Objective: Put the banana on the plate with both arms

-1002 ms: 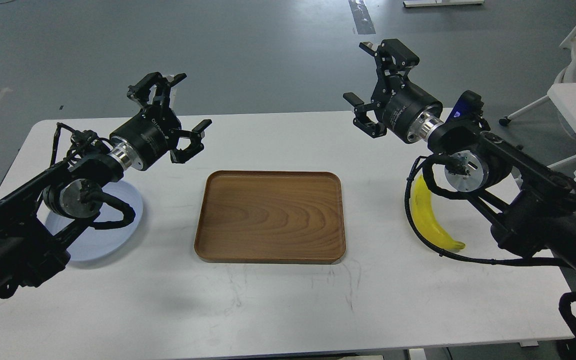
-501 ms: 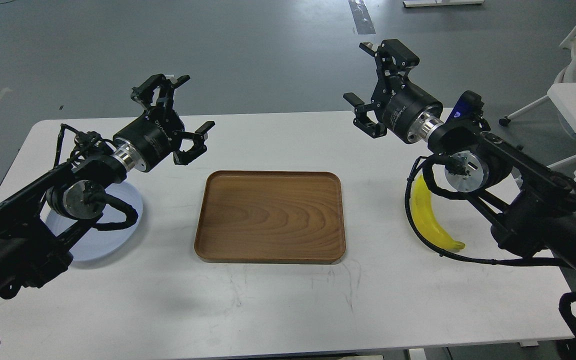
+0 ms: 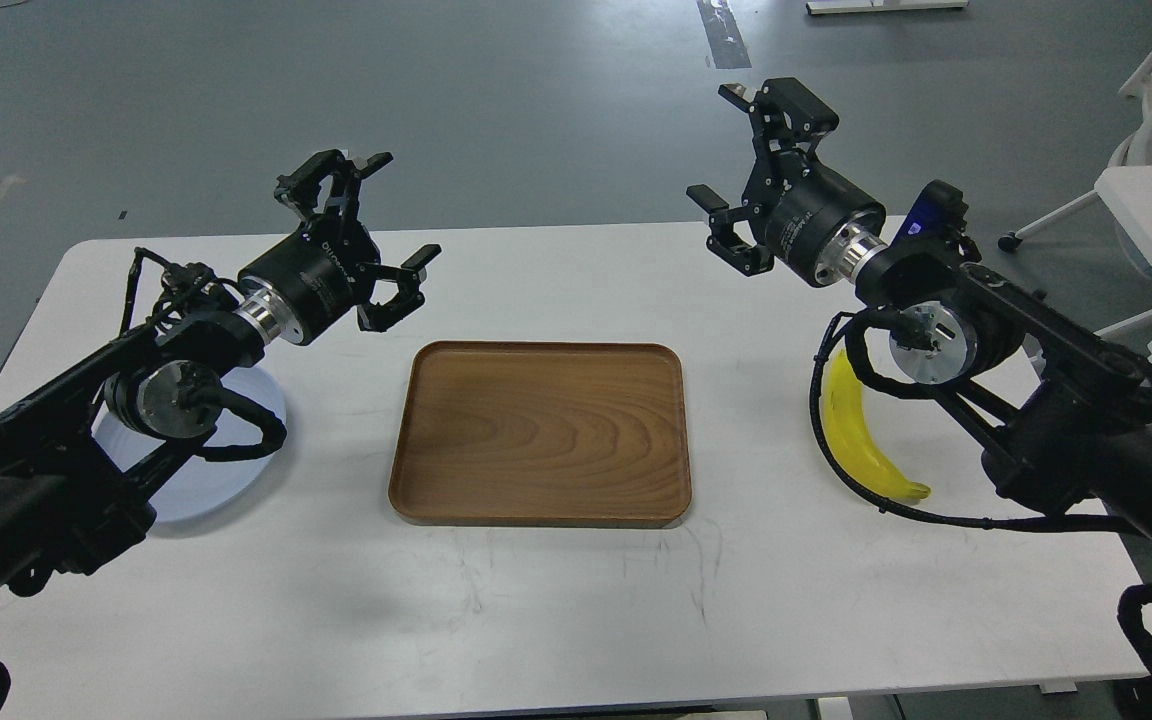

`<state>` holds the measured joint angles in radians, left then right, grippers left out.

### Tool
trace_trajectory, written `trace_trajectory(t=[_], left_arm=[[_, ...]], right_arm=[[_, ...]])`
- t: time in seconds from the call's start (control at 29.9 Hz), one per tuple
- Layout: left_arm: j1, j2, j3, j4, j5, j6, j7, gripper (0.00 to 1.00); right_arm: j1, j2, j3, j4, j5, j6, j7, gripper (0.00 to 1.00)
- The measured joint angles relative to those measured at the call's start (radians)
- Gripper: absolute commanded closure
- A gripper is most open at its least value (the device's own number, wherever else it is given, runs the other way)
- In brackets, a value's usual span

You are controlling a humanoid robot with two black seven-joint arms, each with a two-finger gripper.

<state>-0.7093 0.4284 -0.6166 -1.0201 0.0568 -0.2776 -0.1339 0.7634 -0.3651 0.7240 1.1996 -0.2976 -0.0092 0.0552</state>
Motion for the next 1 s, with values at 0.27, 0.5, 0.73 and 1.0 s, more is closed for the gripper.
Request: trace_trajectory(t=[0.27, 0.5, 0.73, 1.0], left_arm=[[-0.004, 0.001, -0.001, 0.0, 0.0, 0.007, -0.003, 0.0], [-0.004, -0.004, -0.002, -0.002, 0.0, 0.015, -0.006, 0.0], [-0.004, -0.008, -0.001, -0.002, -0.001, 0.026, -0.007, 0.0], [-0.005, -0.008, -0.01, -0.002, -0.006, 0.044, -0.013, 0.0]], right_arm=[[-0.003, 0.0, 0.01, -0.006, 0.0, -0.003, 0.01, 0.0], [-0.004, -0.008, 0.013, -0.008, 0.0, -0.009, 0.014, 0.0], [-0.004, -0.01, 0.025, -0.003, -0.001, -0.009, 0.014, 0.0], [-0.007, -0.004, 0.024, -0.003, -0.003, -0.008, 0.015, 0.0]])
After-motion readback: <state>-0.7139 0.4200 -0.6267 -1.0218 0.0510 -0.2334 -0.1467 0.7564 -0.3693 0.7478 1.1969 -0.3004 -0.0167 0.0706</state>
